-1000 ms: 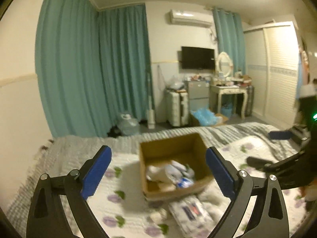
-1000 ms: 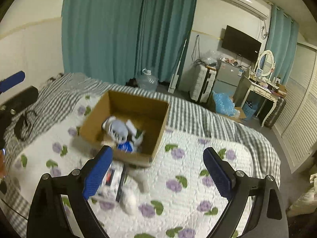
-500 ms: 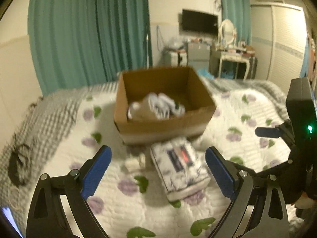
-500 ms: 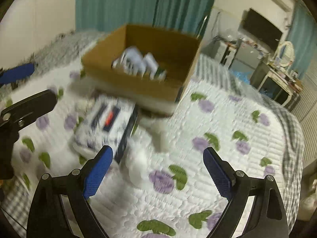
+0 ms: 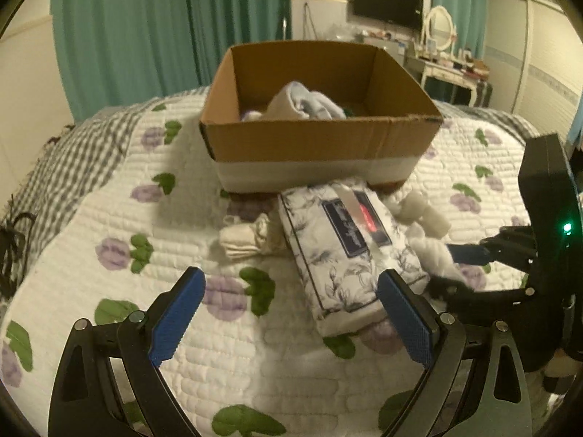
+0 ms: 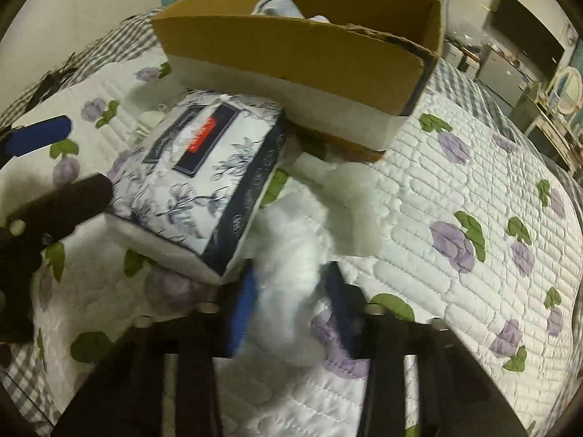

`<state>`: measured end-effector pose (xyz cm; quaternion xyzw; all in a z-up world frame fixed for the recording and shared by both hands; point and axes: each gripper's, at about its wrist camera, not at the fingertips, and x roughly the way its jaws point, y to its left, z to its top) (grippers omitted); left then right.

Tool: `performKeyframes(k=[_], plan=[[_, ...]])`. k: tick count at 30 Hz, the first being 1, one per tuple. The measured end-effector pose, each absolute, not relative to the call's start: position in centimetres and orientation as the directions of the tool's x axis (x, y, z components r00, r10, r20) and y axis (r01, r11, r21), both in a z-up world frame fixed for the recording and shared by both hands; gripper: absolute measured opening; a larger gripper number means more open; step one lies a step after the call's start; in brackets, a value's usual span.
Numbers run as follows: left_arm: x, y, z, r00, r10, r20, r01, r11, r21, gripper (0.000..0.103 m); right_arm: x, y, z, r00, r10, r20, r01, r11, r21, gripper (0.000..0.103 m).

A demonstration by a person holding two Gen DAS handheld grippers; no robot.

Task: Organize soft objects
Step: 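Grasp the floral Tissue Paper pack with the left tool while the right tool grasps the white plastic bag, then carry the tissue pack and plastic bag into the box and open both tools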

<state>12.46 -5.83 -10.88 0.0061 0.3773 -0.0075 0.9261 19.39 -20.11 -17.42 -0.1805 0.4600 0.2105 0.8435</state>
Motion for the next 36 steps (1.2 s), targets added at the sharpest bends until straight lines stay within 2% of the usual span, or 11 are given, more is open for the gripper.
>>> performKeyframes(k=[4, 13, 22, 24, 31, 36], plan=[[12.2, -6.7, -11.3, 0.699, -0.022, -0.714, 0.042, 0.999, 0.01, 0.097, 18.3, -20.8, -15.8, 0.533, 0.179, -0.827, -0.525, 0.837, -0.157, 0.029], [12.4, -10.1, -12.5, 0.633, -0.119, -0.765, 0.128, 0.991, -0.047, 0.097, 18.7, -24.8, -12.5, 0.592, 0.166, -0.788, -0.431, 0.892, -0.136, 0.029], [16.6, -10.7, -15.4, 0.543, -0.074, -0.836, -0.003, 0.996, -0.09, 0.095, 19.3, -26.3, -11.8, 0.606, 0.177, -0.775, -0.412, 0.904, -0.116, 0.03], [17.0, -10.8, -15.4, 0.55, -0.064, -0.833, -0.005, 0.997, -0.08, 0.086, 19.3, -26.2, -11.9, 0.606, 0.182, -0.775, -0.412, 0.905, -0.109, 0.03], [16.1, -10.3, -15.0, 0.573, -0.067, -0.817, 0.035, 0.998, -0.058, 0.083, 18.5, -25.6, -11.2, 0.611, 0.196, -0.767, -0.41, 0.907, -0.094, 0.03], [13.5, -9.5, -12.7, 0.613, -0.079, -0.786, 0.084, 0.996, -0.034, 0.083, 17.7, -24.7, -8.5, 0.647, 0.209, -0.734, -0.406, 0.909, -0.099, 0.029]])
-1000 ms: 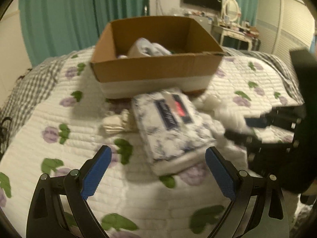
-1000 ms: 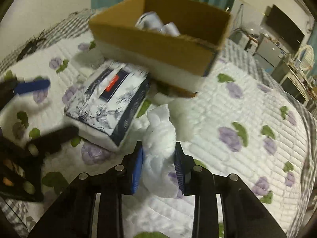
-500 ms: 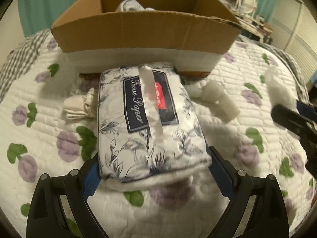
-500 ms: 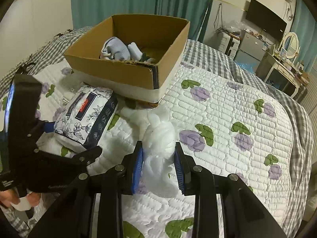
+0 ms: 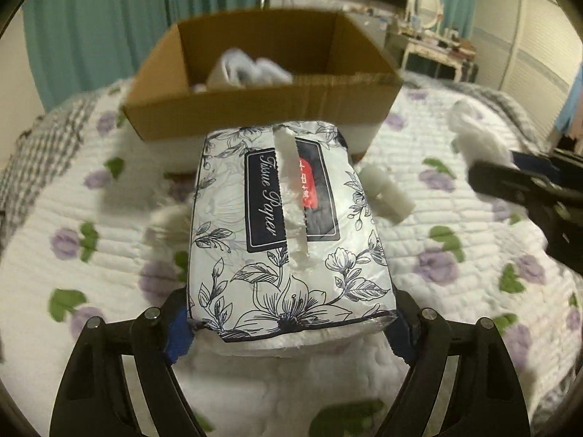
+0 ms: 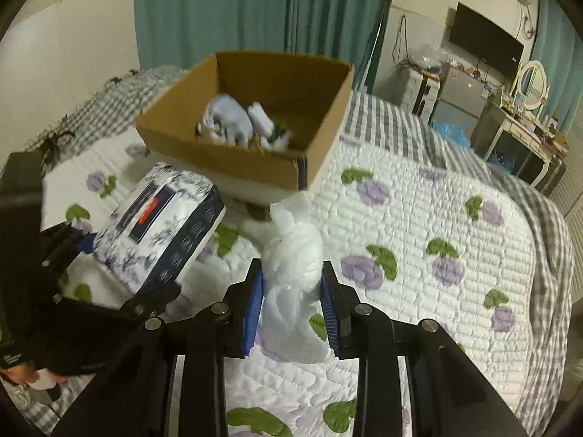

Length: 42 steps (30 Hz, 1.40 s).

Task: Organize soft objects
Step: 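Carry the tissue pack and plastic bag into the box and open both tools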

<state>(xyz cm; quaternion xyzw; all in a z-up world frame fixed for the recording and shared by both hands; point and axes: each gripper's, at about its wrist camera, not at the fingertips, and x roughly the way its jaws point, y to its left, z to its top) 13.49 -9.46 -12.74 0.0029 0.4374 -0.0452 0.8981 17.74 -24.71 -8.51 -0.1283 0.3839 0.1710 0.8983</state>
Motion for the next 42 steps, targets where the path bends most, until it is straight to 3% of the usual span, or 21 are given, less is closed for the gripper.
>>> performKeyframes(k=[9, 17, 21, 31, 42], plan=[[10.4, -7.2, -4.8, 0.725, -0.102, -0.681, 0.141, 0.99, 0.003, 0.083, 17.3, -22.6, -0.5, 0.747, 0.248, -0.617, -0.376, 0.923, -0.085, 0.029], [12.2, -6.6, 3.7, 0.815, -0.125, -0.566, 0.17, 0.985, 0.027, 0.083, 19.5, -20.2, 6.6, 0.82, 0.259, -0.511, -0.343, 0.936, -0.075, 0.029], [15.1, -6.5, 5.9, 0.839, -0.109, -0.533, 0.156, 0.987, 0.044, 0.083, 22.7, -18.9, 7.8, 0.825, 0.252, -0.505, -0.324, 0.944, -0.058, 0.029], [25.6, -5.9, 2.6, 0.828, 0.02, -0.561, 0.079, 0.985, 0.152, 0.083, 31.7, -16.6, 3.1, 0.779, 0.235, -0.581, -0.302, 0.953, -0.02, 0.029], [30.9, -4.6, -4.7, 0.752, -0.01, -0.659, 0.102, 0.99, 0.101, 0.083, 36.2, -16.7, -4.0, 0.731, 0.256, -0.633, -0.304, 0.952, 0.033, 0.029]])
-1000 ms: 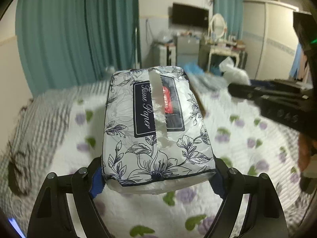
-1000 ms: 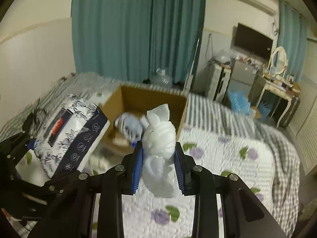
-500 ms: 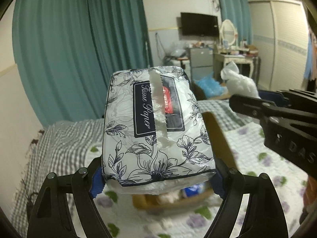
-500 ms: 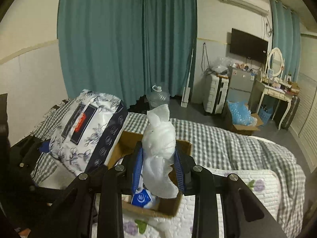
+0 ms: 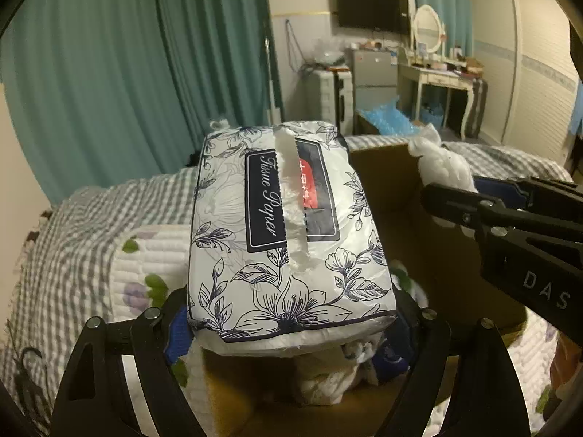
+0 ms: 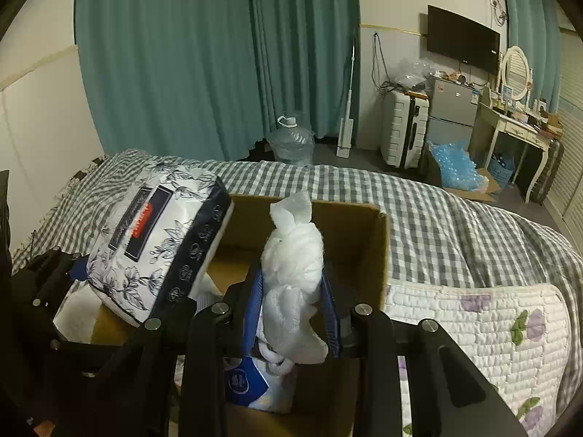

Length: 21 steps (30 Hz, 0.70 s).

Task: Organize soft objects
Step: 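Carry the tissue pack and plastic bag into the box and open both tools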

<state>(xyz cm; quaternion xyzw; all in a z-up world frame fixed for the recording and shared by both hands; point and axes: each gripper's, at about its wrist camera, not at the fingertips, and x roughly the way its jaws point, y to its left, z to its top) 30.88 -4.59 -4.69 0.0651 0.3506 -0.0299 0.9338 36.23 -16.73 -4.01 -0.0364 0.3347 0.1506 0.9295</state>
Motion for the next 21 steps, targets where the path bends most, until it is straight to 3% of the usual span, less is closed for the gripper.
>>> performKeyframes(k=[5, 7, 9, 11, 17, 21], plan=[[30.7, -5.5, -4.8, 0.76, -0.029, -0.649, 0.109, 0.991, 0.084, 0.086, 36.3, -16.7, -4.1, 0.736, 0.253, -0.628, -0.296, 0.954, 0.038, 0.031], [30.4, -5.5, -4.3, 0.778, -0.02, -0.628, 0.096, 0.992, 0.087, 0.088, 36.0, -17.0, -3.4, 0.745, 0.246, -0.62, -0.281, 0.959, 0.044, 0.038], [30.1, -5.6, -3.5, 0.795, 0.017, -0.607, 0.069, 0.991, 0.118, 0.088, 35.4, -17.3, -2.4, 0.755, 0.244, -0.609, -0.271, 0.961, 0.049, 0.061], [29.6, -5.5, -2.5, 0.808, 0.028, -0.589, 0.067, 0.988, 0.139, 0.088, 34.4, -17.8, -0.9, 0.773, 0.242, -0.587, -0.261, 0.964, 0.053, 0.072], [27.3, -3.8, 2.1, 0.835, 0.027, -0.549, 0.045, 0.992, 0.118, 0.089, 29.9, -19.2, 5.2, 0.824, 0.221, -0.521, -0.245, 0.969, 0.024, 0.08], [24.3, -3.0, 5.4, 0.852, 0.003, -0.523, 0.053, 0.994, 0.092, 0.092, 26.0, -20.2, 8.9, 0.842, 0.216, -0.495, -0.248, 0.969, 0.001, 0.093]])
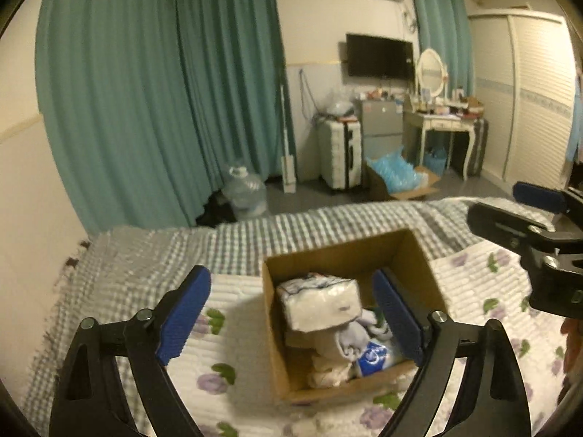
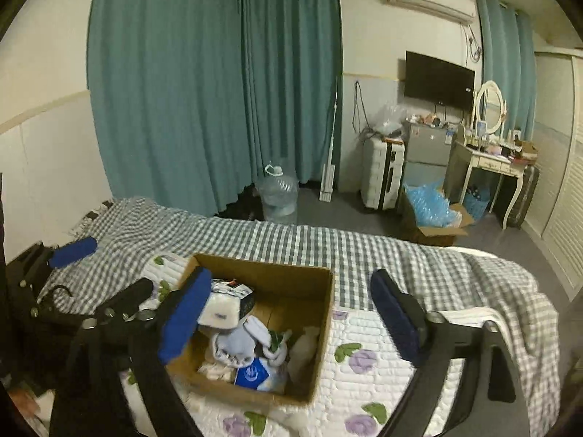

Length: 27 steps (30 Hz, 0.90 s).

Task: Organize soft objects
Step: 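Carry the tissue pack and plastic bag into the box and open both tools, then grasp the cream cloth bundle with the left tool while the right tool grasps a white plastic piece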

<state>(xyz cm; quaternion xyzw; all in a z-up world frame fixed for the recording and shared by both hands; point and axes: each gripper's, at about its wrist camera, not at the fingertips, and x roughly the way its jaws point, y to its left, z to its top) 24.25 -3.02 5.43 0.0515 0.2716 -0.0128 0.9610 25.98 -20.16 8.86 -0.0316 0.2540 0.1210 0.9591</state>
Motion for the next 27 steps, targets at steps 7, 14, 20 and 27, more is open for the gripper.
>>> performKeyframes(k=[7, 14, 20, 27], plan=[[17.7, -2.8, 10.9, 0.906, -0.025, -0.423, 0.072, 0.993, 0.096, 0.097, 18.9, -20.6, 12.7, 0.855, 0.172, -0.49, -0.246, 0.965, -0.091, 0.098], [12.6, -1.2, 11.1, 0.925, -0.085, -0.37, 0.096, 0.995, 0.011, 0.097, 14.3, -19.8, 9.1, 0.838, 0.241, -0.489, -0.283, 0.959, -0.014, 0.098], [11.9, 0.5, 5.9, 0.905, -0.08, -0.417, 0.071, 0.997, -0.037, 0.097, 14.9, -20.1, 2.8, 0.837, 0.186, -0.515, -0.198, 0.98, 0.032, 0.098], [14.3, 0.8, -2.4, 0.837, -0.024, -0.547, 0.026, 1.0, -0.004, 0.097, 19.3, -20.8, -5.0, 0.744, 0.169, -0.647, -0.176, 0.983, 0.054, 0.098]])
